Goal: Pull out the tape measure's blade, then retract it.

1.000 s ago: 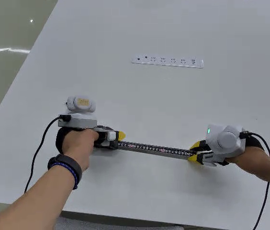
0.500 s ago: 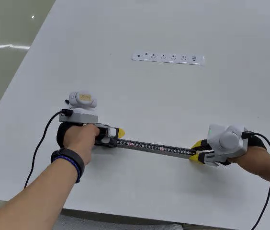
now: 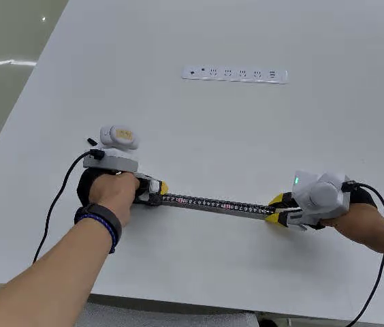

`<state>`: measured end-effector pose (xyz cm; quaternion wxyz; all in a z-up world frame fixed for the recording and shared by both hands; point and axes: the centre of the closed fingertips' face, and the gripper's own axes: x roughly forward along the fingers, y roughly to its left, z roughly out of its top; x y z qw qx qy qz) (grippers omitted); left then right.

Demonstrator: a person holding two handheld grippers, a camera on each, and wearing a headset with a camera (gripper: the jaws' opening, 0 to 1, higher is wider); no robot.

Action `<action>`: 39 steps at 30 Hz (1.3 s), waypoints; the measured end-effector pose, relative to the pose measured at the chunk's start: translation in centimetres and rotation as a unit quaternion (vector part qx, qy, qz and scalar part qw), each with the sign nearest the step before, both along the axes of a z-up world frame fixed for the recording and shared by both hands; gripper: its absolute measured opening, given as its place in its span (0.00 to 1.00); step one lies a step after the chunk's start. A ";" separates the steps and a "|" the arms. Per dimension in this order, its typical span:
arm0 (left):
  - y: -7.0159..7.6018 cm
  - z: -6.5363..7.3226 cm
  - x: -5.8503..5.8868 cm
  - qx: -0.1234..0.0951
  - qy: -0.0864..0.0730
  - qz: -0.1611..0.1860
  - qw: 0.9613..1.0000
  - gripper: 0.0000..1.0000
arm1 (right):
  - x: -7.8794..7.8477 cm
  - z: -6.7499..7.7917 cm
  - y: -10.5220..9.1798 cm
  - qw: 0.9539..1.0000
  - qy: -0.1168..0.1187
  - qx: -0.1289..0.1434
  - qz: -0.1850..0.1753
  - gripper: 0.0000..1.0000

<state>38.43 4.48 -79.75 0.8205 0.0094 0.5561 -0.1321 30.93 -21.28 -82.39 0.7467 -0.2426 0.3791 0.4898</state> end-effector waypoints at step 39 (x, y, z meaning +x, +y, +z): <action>0.3 -0.3 0.0 0.013 0.019 -0.009 1.000 0.62 | 1.3 0.2 4.6 0.999 -0.023 0.033 0.029 0.14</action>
